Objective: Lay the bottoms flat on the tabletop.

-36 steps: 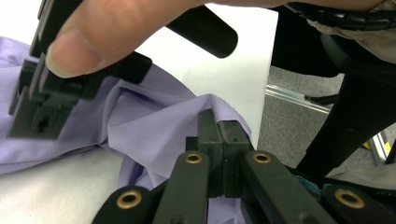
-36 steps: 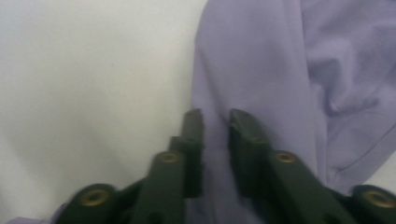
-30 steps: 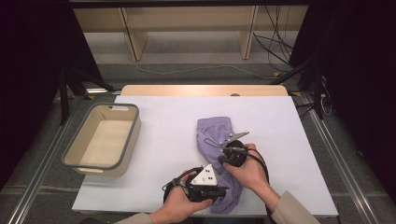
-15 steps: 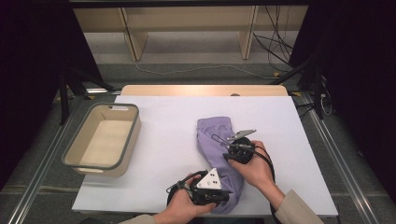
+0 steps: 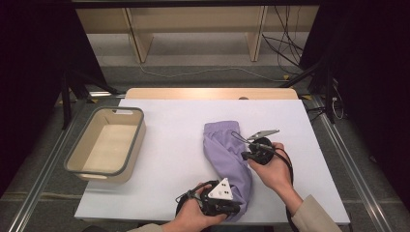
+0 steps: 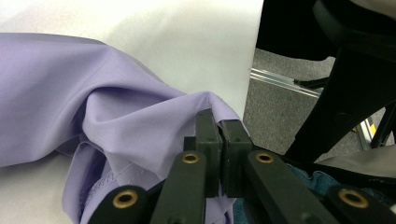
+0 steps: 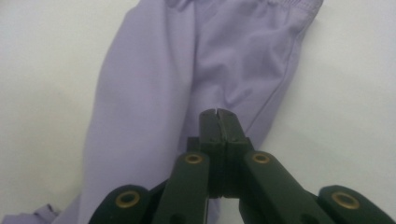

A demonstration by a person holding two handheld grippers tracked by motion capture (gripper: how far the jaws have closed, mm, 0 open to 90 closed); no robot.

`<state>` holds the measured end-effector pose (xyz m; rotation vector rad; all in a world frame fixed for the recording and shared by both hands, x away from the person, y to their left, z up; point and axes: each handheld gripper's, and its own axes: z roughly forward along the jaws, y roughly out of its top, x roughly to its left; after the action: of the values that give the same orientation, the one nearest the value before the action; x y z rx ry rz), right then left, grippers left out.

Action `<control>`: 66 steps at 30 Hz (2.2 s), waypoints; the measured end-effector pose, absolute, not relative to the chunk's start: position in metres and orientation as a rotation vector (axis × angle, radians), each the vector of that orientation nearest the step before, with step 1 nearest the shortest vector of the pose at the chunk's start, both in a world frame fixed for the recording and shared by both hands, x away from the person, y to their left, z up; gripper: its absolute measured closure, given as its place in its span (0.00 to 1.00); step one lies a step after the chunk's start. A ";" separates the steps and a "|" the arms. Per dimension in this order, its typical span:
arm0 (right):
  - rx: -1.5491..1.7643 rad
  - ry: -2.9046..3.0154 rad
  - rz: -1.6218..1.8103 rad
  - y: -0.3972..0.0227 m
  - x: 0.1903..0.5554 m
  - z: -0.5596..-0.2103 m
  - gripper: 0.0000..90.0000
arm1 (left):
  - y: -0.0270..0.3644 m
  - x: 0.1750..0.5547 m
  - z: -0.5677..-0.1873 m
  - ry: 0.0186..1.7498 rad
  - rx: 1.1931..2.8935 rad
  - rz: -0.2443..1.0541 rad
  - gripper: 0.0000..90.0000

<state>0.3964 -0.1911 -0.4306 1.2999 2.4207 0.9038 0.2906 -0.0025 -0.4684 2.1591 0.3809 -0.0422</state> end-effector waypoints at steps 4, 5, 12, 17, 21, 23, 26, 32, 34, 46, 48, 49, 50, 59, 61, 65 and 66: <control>1.294 2.464 0.957 -0.185 0.393 -0.429 0.82 | -0.003 0.290 -0.470 0.383 2.166 -0.042 0.97; 1.291 2.484 0.949 -0.182 0.391 -0.429 0.77 | -0.003 0.290 -0.471 0.383 2.167 -0.041 0.97; 1.258 2.586 0.890 -0.169 0.381 -0.437 0.80 | -0.005 0.286 -0.473 0.366 2.183 -0.045 0.97; 1.231 2.592 0.853 -0.170 0.376 -0.433 0.99 | -0.004 0.286 -0.471 0.366 2.182 -0.044 0.92; 1.266 2.539 0.918 -0.180 0.379 -0.423 0.98 | 0.009 0.289 -0.460 0.387 2.161 0.019 0.75; 1.286 2.520 0.937 -0.184 0.381 -0.421 0.97 | 0.012 0.291 -0.458 0.395 2.158 0.035 0.71; 1.369 2.457 0.924 -0.206 0.390 -0.426 0.97 | 0.018 0.296 -0.458 0.417 2.178 0.060 0.56; 1.465 2.441 0.836 -0.227 0.401 -0.450 0.98 | 0.019 0.301 -0.473 0.482 2.238 0.045 0.56; 1.478 2.434 0.779 -0.233 0.403 -0.458 0.98 | 0.016 0.302 -0.476 0.479 2.238 0.045 0.57; 1.165 2.458 0.991 -0.164 0.367 -0.411 0.76 | 0.019 0.300 -0.475 0.490 2.194 0.039 0.69; 1.142 2.486 0.990 -0.157 0.367 -0.413 0.76 | 0.021 0.300 -0.473 0.481 2.199 0.044 0.69; 1.131 2.508 0.984 -0.151 0.368 -0.416 0.75 | 0.022 0.300 -0.473 0.484 2.194 0.039 0.70; 1.122 2.527 0.957 -0.147 0.370 -0.420 0.74 | 0.023 0.300 -0.473 0.485 2.193 0.043 0.71; 1.164 2.613 0.798 -0.142 0.398 -0.460 0.65 | 0.025 0.302 -0.479 0.486 2.226 0.037 0.74; 1.165 2.607 0.785 -0.143 0.398 -0.461 0.69 | 0.024 0.302 -0.480 0.489 2.229 0.035 0.74; 1.155 2.570 0.751 -0.145 0.400 -0.465 0.86 | 0.023 0.304 -0.482 0.484 2.236 0.030 0.74; 1.155 2.570 0.751 -0.145 0.400 -0.465 0.86 | 0.023 0.304 -0.482 0.484 2.236 0.030 0.74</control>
<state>0.3996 -0.1449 -0.4647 1.1550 2.5702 0.7513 0.3036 0.0232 -0.4817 2.2364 0.4842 0.0300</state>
